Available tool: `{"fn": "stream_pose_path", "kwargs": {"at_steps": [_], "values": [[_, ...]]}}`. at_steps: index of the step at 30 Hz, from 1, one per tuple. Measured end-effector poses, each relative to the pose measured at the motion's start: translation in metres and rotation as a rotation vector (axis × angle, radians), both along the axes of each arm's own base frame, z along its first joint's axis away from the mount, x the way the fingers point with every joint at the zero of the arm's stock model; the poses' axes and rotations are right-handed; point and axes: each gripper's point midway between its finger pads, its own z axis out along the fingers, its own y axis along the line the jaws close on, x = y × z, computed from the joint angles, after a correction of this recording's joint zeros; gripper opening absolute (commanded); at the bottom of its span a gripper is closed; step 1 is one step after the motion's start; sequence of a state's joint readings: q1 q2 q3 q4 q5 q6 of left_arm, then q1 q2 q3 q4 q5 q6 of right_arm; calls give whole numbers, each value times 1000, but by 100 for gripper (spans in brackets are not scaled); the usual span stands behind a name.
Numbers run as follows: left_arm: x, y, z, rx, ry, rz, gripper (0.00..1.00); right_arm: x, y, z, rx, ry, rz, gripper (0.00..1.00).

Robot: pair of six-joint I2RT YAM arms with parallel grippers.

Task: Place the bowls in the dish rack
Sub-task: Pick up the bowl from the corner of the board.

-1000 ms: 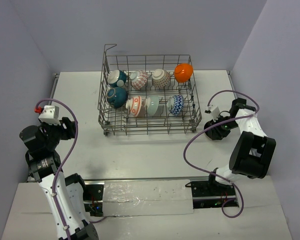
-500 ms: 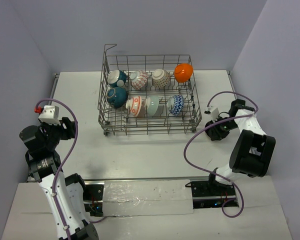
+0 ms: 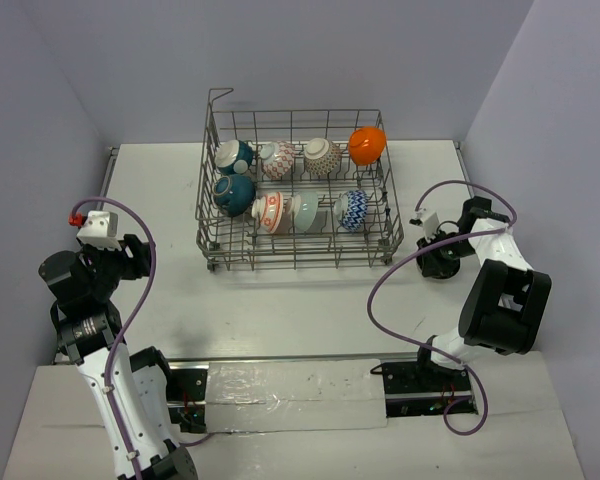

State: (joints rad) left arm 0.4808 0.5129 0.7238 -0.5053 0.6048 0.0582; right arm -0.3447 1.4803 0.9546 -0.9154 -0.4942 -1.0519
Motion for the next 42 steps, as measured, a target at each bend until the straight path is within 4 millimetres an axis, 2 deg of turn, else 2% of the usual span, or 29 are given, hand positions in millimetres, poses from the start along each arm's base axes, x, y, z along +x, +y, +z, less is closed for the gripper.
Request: {"fn": "stream_pose_path", "kwargs": {"at_steps": [7,10,14,18,22,26,36,40,42], "values": [[0,0,0,0,0,0,67,-2,-4,-3,-24,12,-11,32],[0,0,0,0,0,0,67,-4,-6,-6,-37,22,-14,32],[0,0,0,0,0,0,67,-5,-8,-6,-46,26,-15,26],[0,0,0,0,0,0,67,-2,-8,-6,-45,17,-14,25],[0,0,0,0,0,0,67,1,-8,-5,-42,0,-11,8],[0,0,0,0,0,0,67,3,-8,-4,-42,-7,-11,1],[0,0,0,0,0,0,67,5,-8,-1,-43,-13,-18,0],[0,0,0,0,0,0,67,7,-9,10,-52,-38,-33,0],[0,0,0,0,0,0,67,6,-8,22,-49,-47,-44,0]]}}
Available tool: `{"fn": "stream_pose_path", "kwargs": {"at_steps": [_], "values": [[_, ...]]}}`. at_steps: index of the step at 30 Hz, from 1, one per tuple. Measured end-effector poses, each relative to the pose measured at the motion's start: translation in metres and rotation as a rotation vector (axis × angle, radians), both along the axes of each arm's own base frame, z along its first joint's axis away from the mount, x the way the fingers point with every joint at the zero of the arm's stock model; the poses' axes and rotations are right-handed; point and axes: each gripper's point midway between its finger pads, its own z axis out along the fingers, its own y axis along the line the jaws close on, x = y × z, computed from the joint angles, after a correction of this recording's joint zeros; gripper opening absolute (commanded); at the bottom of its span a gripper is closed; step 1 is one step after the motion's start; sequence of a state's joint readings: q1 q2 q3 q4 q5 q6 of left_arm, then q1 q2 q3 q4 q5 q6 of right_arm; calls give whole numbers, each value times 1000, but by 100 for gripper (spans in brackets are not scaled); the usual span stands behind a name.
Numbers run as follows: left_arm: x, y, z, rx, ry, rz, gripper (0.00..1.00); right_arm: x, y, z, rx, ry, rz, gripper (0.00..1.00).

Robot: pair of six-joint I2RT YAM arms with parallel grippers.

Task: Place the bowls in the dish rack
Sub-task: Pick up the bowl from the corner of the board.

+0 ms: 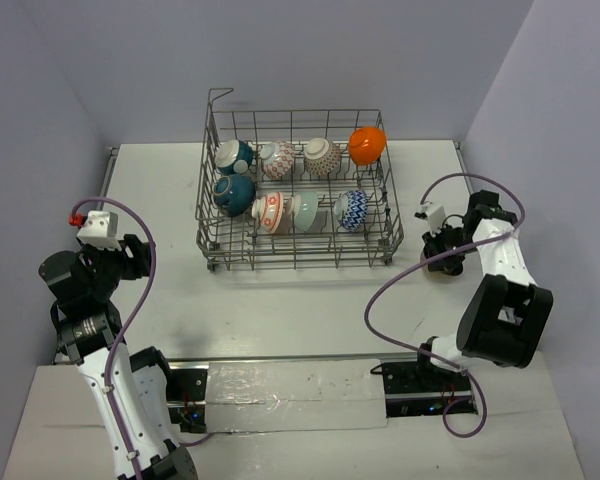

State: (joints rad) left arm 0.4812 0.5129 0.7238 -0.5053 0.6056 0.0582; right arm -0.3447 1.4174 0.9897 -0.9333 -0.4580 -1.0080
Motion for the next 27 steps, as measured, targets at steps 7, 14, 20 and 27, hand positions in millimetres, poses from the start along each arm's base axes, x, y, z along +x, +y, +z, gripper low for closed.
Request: {"fn": "stream_pose_path", "kwargs": {"at_steps": [7,14,20,27], "values": [[0,0,0,0,0,0,67,-2,14,60,54,-57,-8,0],[-1,-1,2,4,-9,-1,67,2,23,120,77,-179,3,0],[-2,-2,3,6,-13,-4,67,7,33,167,96,-263,6,0],[-2,-2,3,6,-13,-4,68,14,83,204,155,-337,106,0]]}}
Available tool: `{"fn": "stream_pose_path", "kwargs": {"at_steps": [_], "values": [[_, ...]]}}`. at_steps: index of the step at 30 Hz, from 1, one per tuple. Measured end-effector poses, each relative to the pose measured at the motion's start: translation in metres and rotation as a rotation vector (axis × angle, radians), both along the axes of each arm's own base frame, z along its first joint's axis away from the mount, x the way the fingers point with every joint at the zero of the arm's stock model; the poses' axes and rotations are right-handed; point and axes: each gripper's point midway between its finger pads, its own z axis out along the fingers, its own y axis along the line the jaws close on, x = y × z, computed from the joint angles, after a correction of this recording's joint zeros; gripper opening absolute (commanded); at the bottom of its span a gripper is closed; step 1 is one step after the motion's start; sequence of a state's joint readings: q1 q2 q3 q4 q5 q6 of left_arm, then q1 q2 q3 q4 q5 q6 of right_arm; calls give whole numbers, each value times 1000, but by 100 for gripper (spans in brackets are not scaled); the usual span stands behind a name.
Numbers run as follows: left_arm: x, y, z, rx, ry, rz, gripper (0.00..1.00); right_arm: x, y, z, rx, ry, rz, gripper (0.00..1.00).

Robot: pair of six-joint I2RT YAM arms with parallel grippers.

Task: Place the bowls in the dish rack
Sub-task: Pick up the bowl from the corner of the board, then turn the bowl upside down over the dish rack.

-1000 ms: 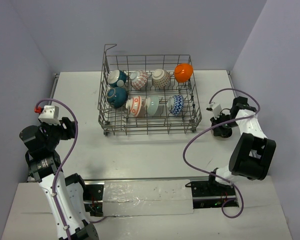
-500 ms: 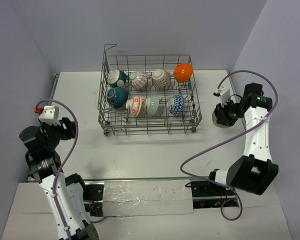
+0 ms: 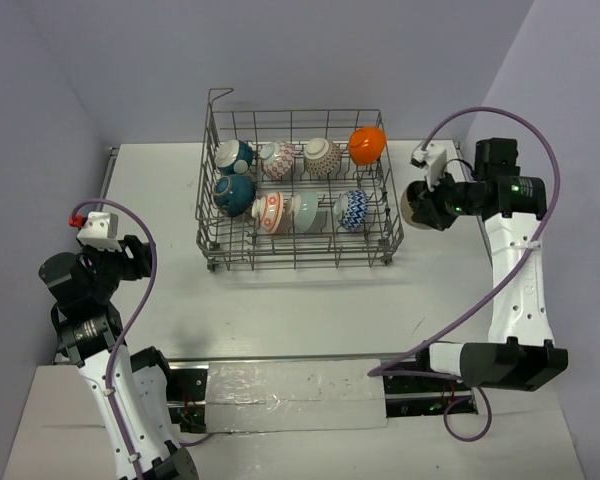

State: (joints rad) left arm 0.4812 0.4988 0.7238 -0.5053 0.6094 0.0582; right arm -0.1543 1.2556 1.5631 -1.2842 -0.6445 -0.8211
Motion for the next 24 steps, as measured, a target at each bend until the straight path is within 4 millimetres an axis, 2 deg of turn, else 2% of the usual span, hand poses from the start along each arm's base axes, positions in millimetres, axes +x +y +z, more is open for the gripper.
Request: {"fn": "stream_pose_path", "kwargs": {"at_steps": [7,14,17,24], "values": [[0,0,0,0,0,2,68,6,73,9,74,23,143,0],[-1,1,1,4,-6,9,68,47,122,22,115,14,200,0],[-1,3,2,7,-7,16,68,64,140,15,110,18,209,0],[-1,7,4,17,-16,38,68,107,202,-13,128,98,259,0]]}}
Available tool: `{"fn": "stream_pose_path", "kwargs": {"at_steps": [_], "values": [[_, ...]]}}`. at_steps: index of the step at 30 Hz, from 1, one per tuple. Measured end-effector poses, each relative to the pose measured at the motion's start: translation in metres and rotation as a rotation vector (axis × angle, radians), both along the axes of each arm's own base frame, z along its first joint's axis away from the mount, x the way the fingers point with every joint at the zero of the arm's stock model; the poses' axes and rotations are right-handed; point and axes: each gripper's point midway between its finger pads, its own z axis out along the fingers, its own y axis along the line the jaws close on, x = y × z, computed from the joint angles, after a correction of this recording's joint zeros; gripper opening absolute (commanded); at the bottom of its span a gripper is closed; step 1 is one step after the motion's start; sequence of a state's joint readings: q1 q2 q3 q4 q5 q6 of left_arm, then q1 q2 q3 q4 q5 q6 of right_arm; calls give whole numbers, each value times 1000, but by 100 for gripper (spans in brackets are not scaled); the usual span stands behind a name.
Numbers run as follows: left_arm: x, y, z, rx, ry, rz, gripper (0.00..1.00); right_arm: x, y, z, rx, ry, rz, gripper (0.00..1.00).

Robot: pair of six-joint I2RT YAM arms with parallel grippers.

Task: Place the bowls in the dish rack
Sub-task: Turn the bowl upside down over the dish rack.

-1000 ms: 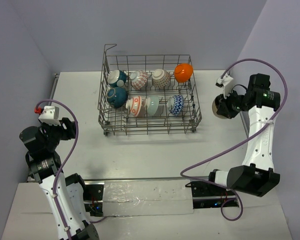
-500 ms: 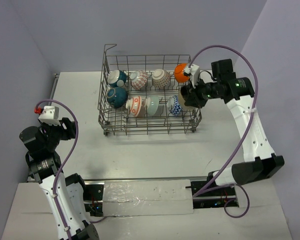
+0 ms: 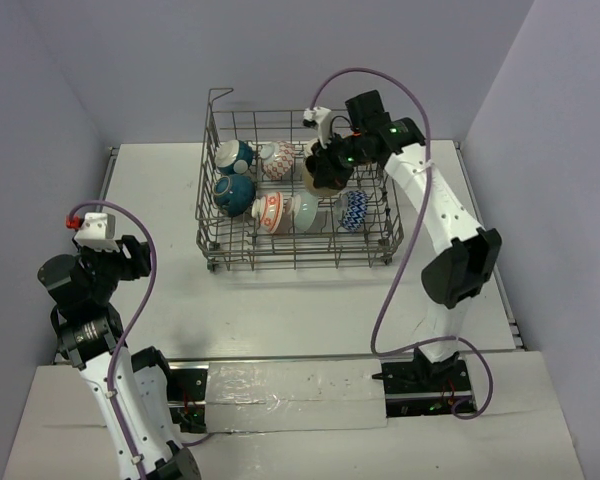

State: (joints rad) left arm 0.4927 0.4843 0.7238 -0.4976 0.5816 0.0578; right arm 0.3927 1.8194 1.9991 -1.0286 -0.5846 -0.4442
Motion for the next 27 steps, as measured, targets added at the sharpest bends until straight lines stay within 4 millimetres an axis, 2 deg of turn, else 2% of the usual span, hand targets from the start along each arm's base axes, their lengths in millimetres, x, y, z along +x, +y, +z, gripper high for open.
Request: {"fn": "stream_pose_path", "kwargs": {"at_steps": [3,6,11,15,24,27], "values": [[-1,1,1,3,-5,8,68,7,19,-9,-2,26,17,0],[-1,2,1,4,-6,11,68,7,41,-3,21,23,48,0],[0,3,0,1,-1,12,68,-9,70,16,96,44,102,0],[0,3,0,1,-1,12,68,-22,87,21,163,115,128,0],[-1,4,0,2,-2,18,68,-34,113,0,273,339,118,0],[-1,4,1,2,-2,19,68,-35,122,0,306,389,118,0]]}}
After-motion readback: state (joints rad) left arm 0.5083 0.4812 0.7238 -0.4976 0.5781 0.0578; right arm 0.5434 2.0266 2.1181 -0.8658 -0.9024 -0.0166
